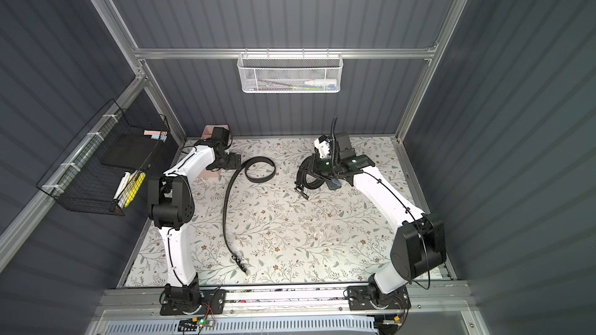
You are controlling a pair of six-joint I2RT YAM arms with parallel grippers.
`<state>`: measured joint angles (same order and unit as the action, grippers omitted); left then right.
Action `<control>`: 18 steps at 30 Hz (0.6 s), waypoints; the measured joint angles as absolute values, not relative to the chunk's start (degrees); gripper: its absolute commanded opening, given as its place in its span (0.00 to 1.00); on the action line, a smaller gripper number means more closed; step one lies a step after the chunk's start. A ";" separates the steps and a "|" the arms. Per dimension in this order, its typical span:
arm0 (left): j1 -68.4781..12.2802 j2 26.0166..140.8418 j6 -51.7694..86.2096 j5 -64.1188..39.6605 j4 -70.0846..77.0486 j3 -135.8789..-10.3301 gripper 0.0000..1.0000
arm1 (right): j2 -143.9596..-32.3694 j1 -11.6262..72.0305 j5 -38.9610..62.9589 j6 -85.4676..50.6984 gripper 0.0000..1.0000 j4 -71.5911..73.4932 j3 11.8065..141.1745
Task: Place the belts into the storage roll
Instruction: Move the container to the center of the board.
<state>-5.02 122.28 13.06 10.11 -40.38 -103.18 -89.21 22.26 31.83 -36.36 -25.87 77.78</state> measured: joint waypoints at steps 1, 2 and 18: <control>-5.02 122.06 13.06 10.11 -40.16 -102.89 0.99 | -89.21 22.26 31.92 -36.27 0.00 -26.33 77.89; -5.02 121.73 13.04 10.11 -39.97 -102.52 0.99 | -89.21 22.26 32.01 -36.14 0.00 -26.63 77.91; -4.40 122.45 9.30 13.21 -39.03 -102.61 0.99 | -89.21 22.26 33.23 -37.08 0.00 -26.68 77.91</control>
